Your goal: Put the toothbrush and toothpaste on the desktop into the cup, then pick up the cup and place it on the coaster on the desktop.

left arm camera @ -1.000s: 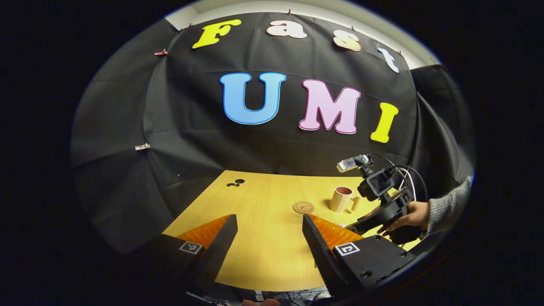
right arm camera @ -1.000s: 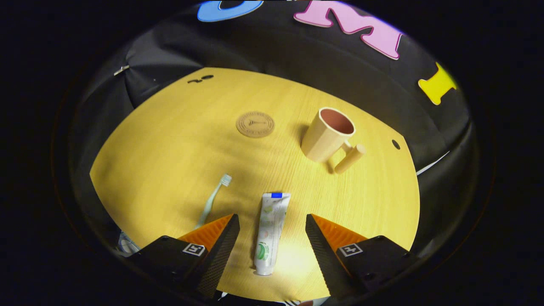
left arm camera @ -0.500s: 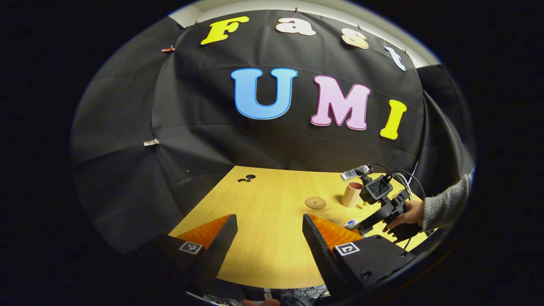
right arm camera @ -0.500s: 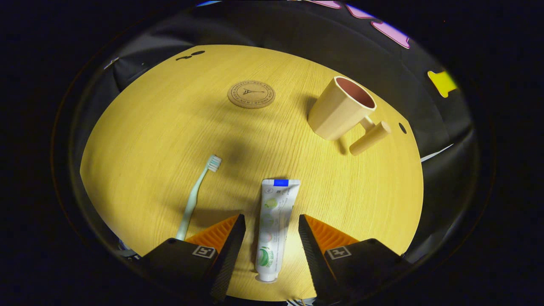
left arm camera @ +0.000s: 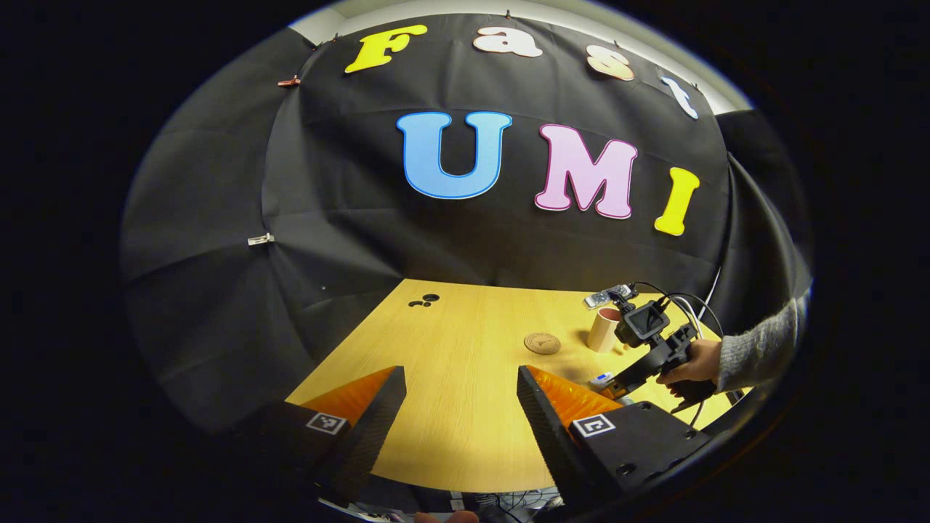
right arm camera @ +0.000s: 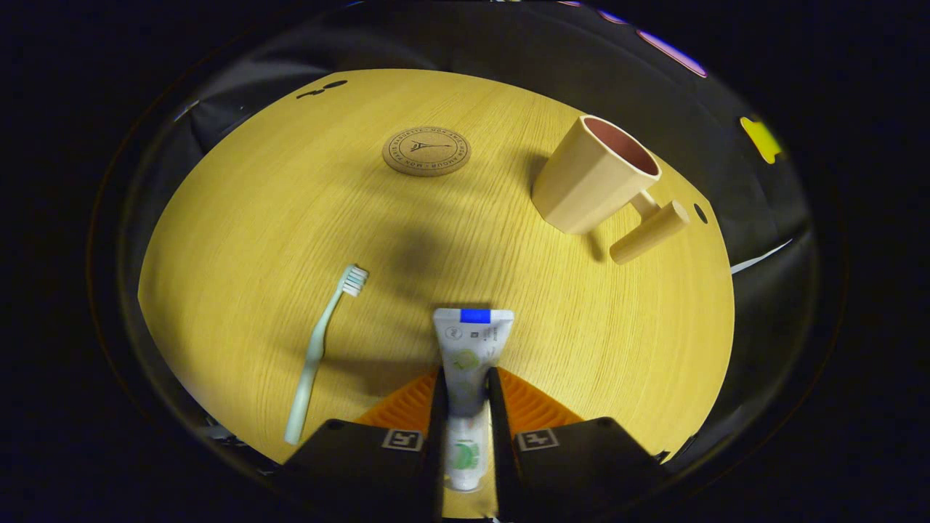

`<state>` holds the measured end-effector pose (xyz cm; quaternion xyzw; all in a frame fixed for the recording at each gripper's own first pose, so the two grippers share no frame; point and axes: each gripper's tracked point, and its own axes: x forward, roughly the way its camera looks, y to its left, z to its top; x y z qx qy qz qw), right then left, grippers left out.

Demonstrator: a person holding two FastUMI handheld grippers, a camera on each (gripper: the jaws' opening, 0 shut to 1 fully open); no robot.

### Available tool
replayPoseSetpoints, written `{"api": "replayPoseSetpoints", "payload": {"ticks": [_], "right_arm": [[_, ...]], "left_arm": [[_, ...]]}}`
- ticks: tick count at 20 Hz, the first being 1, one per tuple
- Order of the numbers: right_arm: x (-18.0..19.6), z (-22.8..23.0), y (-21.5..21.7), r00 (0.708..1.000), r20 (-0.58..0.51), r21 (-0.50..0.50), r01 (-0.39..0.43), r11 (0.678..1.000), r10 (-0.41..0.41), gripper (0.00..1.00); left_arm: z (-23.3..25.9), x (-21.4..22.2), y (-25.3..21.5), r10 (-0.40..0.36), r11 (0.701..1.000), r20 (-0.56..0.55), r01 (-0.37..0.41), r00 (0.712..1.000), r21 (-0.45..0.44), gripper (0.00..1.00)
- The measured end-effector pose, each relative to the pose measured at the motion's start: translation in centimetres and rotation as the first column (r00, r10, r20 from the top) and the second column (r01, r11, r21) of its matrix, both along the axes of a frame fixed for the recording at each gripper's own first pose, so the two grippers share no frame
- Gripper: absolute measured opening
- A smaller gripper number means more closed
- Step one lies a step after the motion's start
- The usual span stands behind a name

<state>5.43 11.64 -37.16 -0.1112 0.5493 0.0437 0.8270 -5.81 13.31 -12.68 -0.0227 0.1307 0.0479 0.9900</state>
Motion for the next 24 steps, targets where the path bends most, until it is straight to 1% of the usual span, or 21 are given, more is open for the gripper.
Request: {"api": "replayPoseSetpoints", "payload": {"ticks": [1,3,4,5,7,9,12,15,18,21,24], "right_arm": [[0.0,-0.4,0.1,1.0,-0.003,0.009,-0.011,1.0,0.011,0.19],[-0.1,-0.3,0.3,0.999,0.002,0.045,-0.048,0.998,0.048,0.19],[-0.1,-0.3,0.4,0.998,0.001,0.069,-0.059,0.996,0.059,0.14],[-0.1,-0.1,0.5,0.998,0.01,0.105,-0.069,0.992,0.068,0.14],[-0.3,0.4,0.4,0.997,0.035,0.173,-0.067,0.983,0.062,0.14],[-0.1,1.5,0.1,0.993,0.099,0.219,-0.083,0.972,0.062,0.14],[0.1,3.5,-0.4,0.979,0.195,0.272,-0.114,0.956,0.062,0.14],[0.2,6.1,-1.0,0.963,0.266,0.337,-0.132,0.932,0.04,0.14],[0.0,8.5,-2.6,0.95,0.312,0.384,-0.133,0.914,0.007,0.14],[-0.3,10.3,-4.7,0.942,0.336,0.42,-0.135,0.898,-0.016,0.14],[-0.8,11.9,-7.2,0.933,0.359,0.441,-0.135,0.887,-0.037,0.14]], "left_arm": [[0.1,0.2,-0.3,-0.002,1.0,0.002,0.002,1.0,-0.001,0.97],[0.0,0.7,-0.9,-0.006,1.0,-0.001,0.006,1.0,0.001,0.97],[-0.2,1.0,-1.4,-0.01,1.0,-0.005,0.01,1.0,0.003,0.97],[-0.2,1.3,-1.9,-0.015,1.0,-0.008,0.015,1.0,0.007,0.97],[0.0,2.2,-2.9,-0.027,0.999,-0.01,0.027,1.0,0.019,0.97],[0.2,3.4,-4.2,-0.044,0.999,-0.004,0.044,0.999,0.029,0.97],[-0.2,5.2,-6.1,-0.071,0.996,-0.016,0.072,0.997,0.052,0.97],[-1.3,7.3,-8.3,-0.104,0.992,-0.042,0.107,0.994,0.061,0.97],[-3.6,9.4,-10.8,-0.147,0.987,-0.093,0.152,0.985,0.054,0.97],[-6.9,11.5,-13.9,-0.206,0.977,-0.177,0.211,0.962,0.009,0.97],[-10.7,13.1,-15.2,-0.208,0.977,-0.252,0.215,0.945,-0.001,0.97]]}}
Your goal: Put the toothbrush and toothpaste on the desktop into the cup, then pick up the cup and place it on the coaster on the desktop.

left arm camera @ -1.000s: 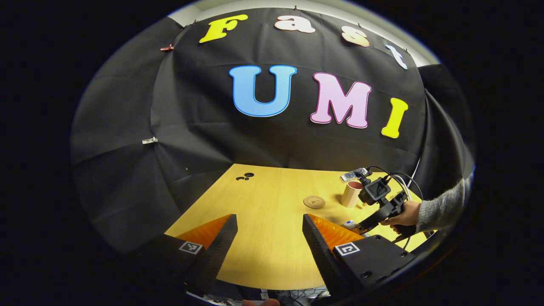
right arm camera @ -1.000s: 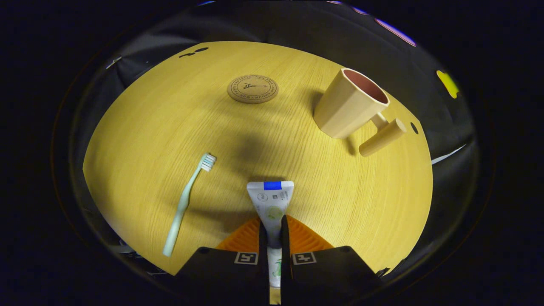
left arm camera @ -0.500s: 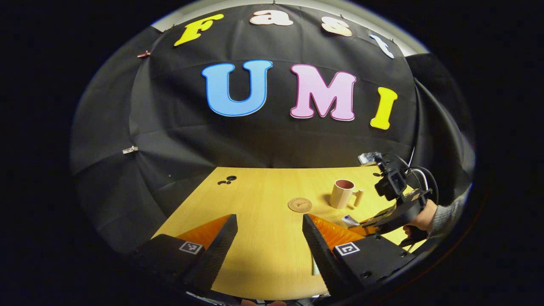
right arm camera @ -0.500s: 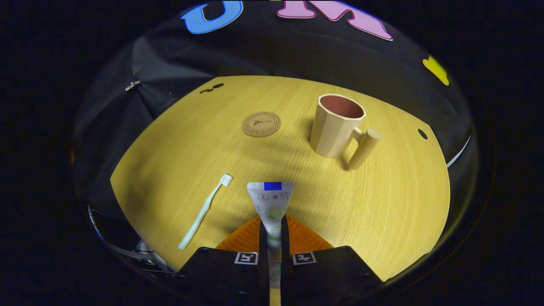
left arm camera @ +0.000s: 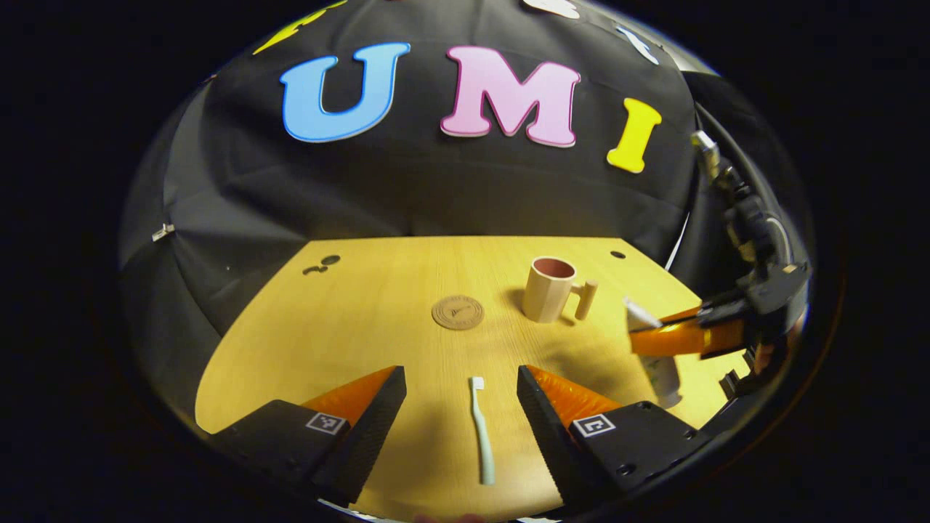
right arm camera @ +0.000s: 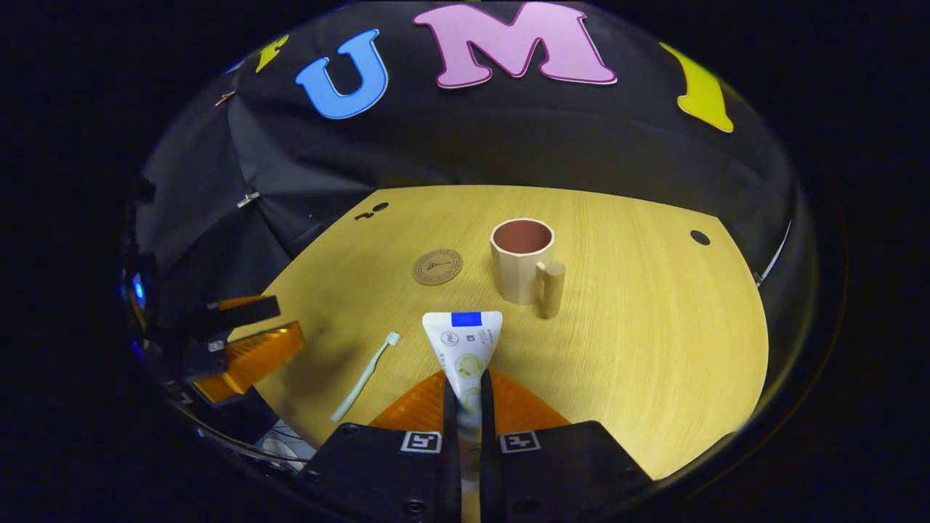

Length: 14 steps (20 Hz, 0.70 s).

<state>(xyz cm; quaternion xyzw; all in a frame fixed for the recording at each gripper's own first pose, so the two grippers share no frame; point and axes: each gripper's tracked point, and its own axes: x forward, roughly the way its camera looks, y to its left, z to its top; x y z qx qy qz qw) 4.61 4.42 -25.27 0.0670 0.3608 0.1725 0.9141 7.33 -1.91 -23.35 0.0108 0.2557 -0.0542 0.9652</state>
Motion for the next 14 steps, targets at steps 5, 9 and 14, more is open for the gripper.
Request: {"api": "replayPoseSetpoints", "payload": {"ticks": [5,9,14], "right_arm": [[-1.0,0.7,-4.4,0.999,0.021,0.02,0.03,0.999,-0.03,0.14],[-1.1,0.1,-7.6,0.998,0.027,0.022,0.056,0.998,-0.057,0.14],[-0.8,-1.0,-10.6,0.996,0.013,0.029,0.083,0.996,-0.084,0.14]], "left_arm": [[-5.7,1.4,-1.3,-0.002,0.999,-0.138,0.008,0.99,0.042,0.98],[-9.2,1.4,-0.9,0.025,0.992,-0.241,0.006,0.97,0.126,0.98],[-11.6,1.3,-1.3,0.043,0.986,-0.32,0.011,0.946,0.164,0.96]]}}
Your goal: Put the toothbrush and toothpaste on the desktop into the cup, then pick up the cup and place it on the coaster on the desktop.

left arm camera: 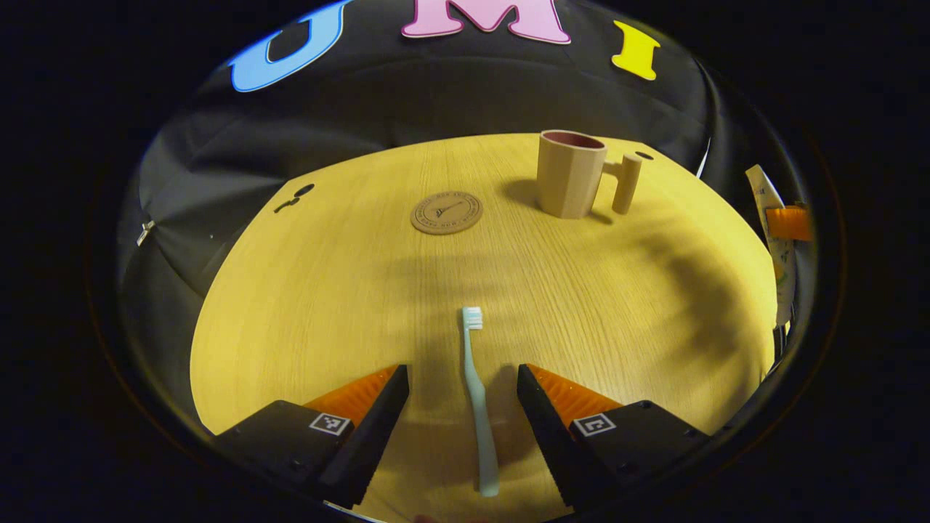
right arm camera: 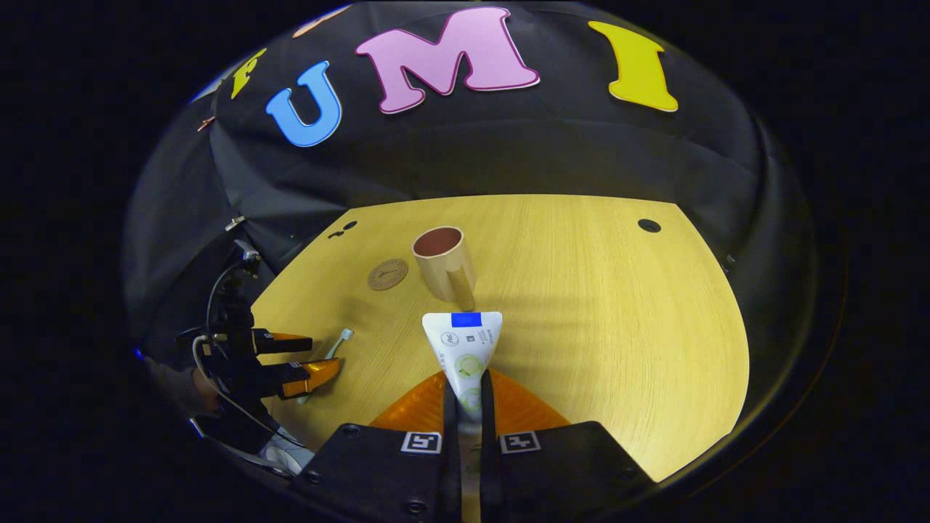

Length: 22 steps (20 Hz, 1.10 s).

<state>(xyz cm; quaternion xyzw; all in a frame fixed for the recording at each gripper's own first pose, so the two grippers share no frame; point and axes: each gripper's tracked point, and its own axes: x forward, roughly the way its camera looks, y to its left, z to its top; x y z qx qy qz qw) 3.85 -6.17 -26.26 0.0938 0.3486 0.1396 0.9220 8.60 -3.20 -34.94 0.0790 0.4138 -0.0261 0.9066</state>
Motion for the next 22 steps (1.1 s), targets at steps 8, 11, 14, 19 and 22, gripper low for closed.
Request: {"api": "replayPoseSetpoints", "payload": {"ticks": [8,11,14,19,22], "right_arm": [[0.3,-0.7,-0.8,1.0,-0.008,0.024,0.009,1.0,-0.009,0.14],[0.3,-0.5,-0.8,1.0,-0.006,0.036,0.008,0.999,-0.008,0.14],[0.4,-0.7,-0.7,1.0,0.0,0.039,0.002,0.999,-0.002,0.14],[0.6,0.1,-0.6,1.0,0.022,0.078,0.001,0.997,-0.003,0.14],[0.7,2.0,-0.7,0.998,0.068,0.117,0.006,0.993,-0.014,0.14]], "left_arm": [[-0.6,0.3,-1.4,0.013,0.998,-0.038,-0.016,0.999,-0.068,0.7],[-0.4,0.4,-1.2,-0.018,0.999,-0.034,0.017,0.999,-0.035,0.17],[-0.4,0.7,-1.7,-0.016,0.998,-0.055,0.012,0.998,-0.062,0.07],[1.4,1.1,-2.3,-0.029,0.995,-0.005,0.028,1.0,-0.095,0.06],[4.5,1.5,-3.6,-0.025,0.987,0.076,0.037,0.997,-0.157,0.06]]}}
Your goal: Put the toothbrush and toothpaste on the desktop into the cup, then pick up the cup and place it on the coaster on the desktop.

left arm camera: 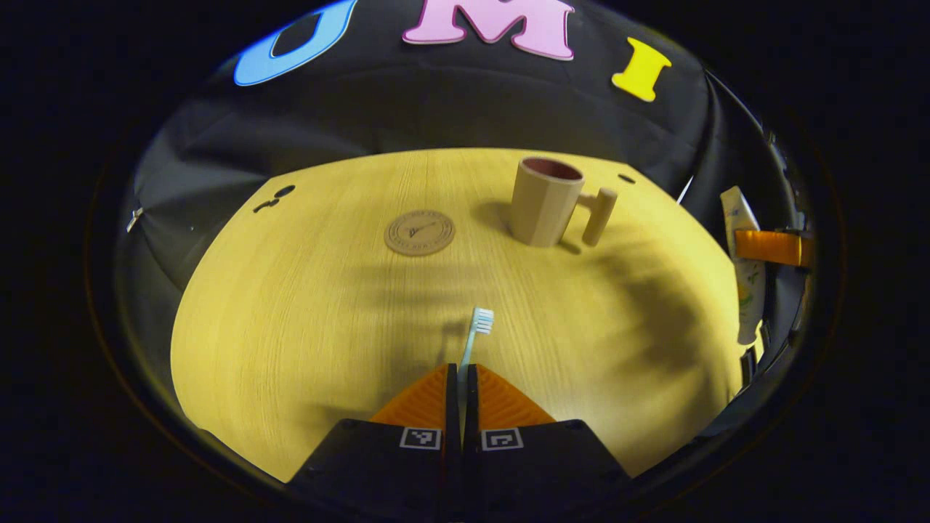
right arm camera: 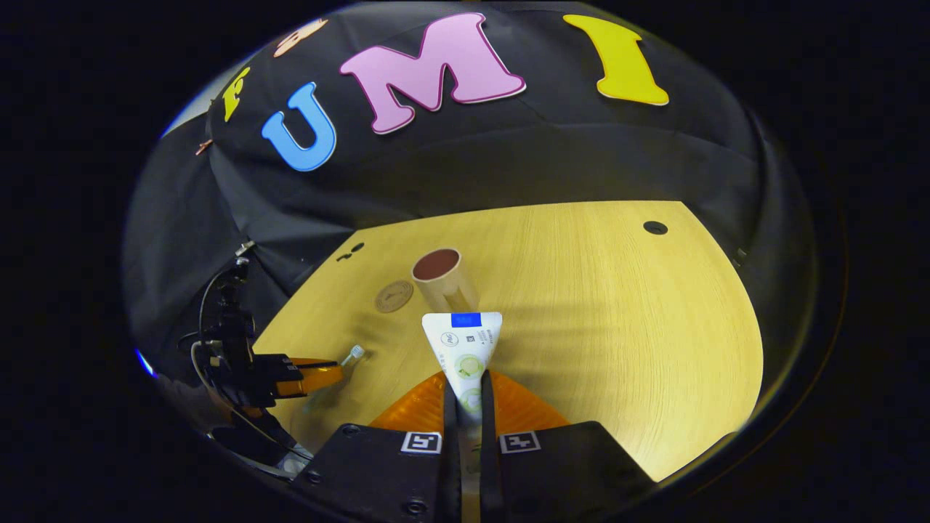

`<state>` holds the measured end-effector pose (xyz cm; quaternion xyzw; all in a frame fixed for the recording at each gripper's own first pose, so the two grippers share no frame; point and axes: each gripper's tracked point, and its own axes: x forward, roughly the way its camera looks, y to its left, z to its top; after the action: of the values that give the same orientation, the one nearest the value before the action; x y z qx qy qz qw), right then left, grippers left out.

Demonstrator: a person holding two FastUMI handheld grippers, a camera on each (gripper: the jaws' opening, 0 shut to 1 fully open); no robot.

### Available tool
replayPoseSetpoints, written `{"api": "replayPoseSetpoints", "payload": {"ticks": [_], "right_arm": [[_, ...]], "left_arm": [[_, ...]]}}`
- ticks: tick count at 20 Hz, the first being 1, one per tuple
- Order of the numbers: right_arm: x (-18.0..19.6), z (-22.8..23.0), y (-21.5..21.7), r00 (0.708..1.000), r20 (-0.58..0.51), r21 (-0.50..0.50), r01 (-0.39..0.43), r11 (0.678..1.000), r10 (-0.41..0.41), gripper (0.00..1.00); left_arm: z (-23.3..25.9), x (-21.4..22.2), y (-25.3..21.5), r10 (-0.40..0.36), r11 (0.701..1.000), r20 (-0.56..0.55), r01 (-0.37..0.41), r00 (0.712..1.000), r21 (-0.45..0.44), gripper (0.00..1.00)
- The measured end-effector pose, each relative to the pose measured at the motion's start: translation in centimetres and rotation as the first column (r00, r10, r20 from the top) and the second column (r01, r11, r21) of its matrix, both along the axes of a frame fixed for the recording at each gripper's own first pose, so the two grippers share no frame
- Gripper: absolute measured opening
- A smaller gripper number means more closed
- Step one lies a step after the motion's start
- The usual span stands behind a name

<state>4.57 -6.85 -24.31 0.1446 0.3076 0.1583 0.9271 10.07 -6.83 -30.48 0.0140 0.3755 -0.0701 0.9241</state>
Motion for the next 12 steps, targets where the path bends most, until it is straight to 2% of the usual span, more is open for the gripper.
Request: {"api": "replayPoseSetpoints", "payload": {"ticks": [5,12], "right_arm": [[2.8,4.8,1.1,0.994,0.106,0.069,0.005,0.998,-0.012,0.14],[10.0,12.3,3.4,0.958,0.284,0.172,-0.028,0.985,-0.022,0.14]], "left_arm": [[7.9,0.9,-2.6,0.024,0.986,0.172,0.004,0.985,-0.164,0.06],[17.5,0.7,-5.0,0.066,0.952,0.358,0.05,0.931,-0.304,0.06]]}}
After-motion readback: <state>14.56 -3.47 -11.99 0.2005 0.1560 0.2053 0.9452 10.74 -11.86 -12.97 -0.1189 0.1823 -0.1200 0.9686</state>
